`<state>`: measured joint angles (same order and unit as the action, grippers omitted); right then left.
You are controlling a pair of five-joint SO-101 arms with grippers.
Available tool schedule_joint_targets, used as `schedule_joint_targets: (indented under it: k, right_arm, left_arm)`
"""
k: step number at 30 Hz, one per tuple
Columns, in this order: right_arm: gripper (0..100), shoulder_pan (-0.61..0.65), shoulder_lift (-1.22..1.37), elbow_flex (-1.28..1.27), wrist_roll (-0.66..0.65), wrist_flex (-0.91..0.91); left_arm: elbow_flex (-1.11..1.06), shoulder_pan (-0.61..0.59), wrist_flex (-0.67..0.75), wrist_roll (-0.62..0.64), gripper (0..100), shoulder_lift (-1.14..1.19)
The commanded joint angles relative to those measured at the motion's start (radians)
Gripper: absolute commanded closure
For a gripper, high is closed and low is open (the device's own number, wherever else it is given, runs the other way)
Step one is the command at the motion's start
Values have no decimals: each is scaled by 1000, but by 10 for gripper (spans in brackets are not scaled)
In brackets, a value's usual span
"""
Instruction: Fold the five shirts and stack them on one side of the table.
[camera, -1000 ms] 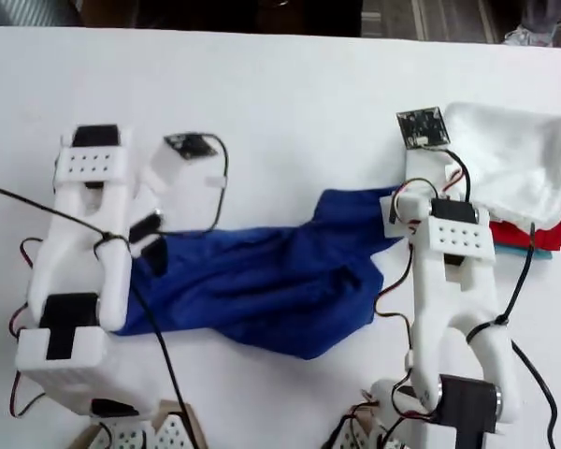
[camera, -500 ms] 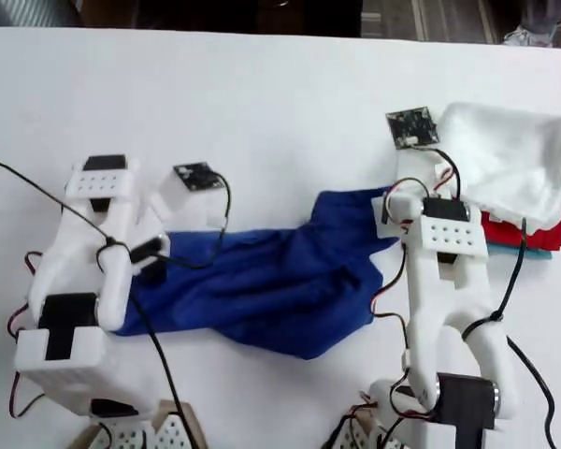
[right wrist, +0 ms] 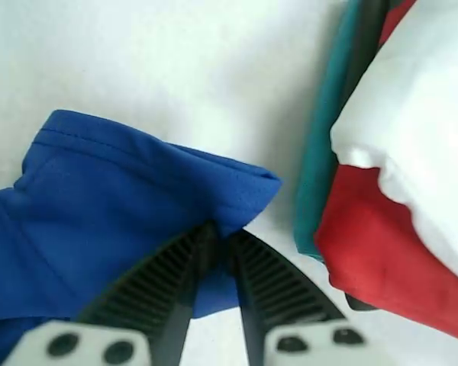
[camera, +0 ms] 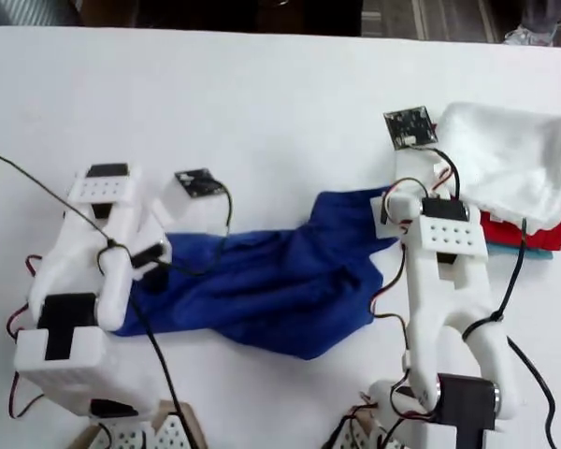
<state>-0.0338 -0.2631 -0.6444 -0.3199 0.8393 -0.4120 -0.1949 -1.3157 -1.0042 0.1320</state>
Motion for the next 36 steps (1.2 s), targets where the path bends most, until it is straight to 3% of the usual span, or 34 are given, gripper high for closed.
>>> schedule_joint_targets:
  k: [1, 5, 19, 23, 29, 36]
  right_arm:
    - [978, 10, 1, 5, -3, -13]
    - [978, 10, 1, 5, -3, -13]
    - [978, 10, 2, 3, -3, -16]
    - [978, 10, 2, 3, -3, -16]
    - [978, 10, 2, 3, -3, -13]
    - [978, 10, 2, 3, -3, -13]
  left_arm:
    - [-8, 11, 75, -11, 815, -32]
    - [-4, 11, 77, -60, 989, -38]
    - [111, -11, -150, -78, 954, -239]
    - [74, -11, -114, -26, 860, -199]
    - [74, -11, 15, -3, 865, -106]
    - [74, -11, 34, -3, 866, -46]
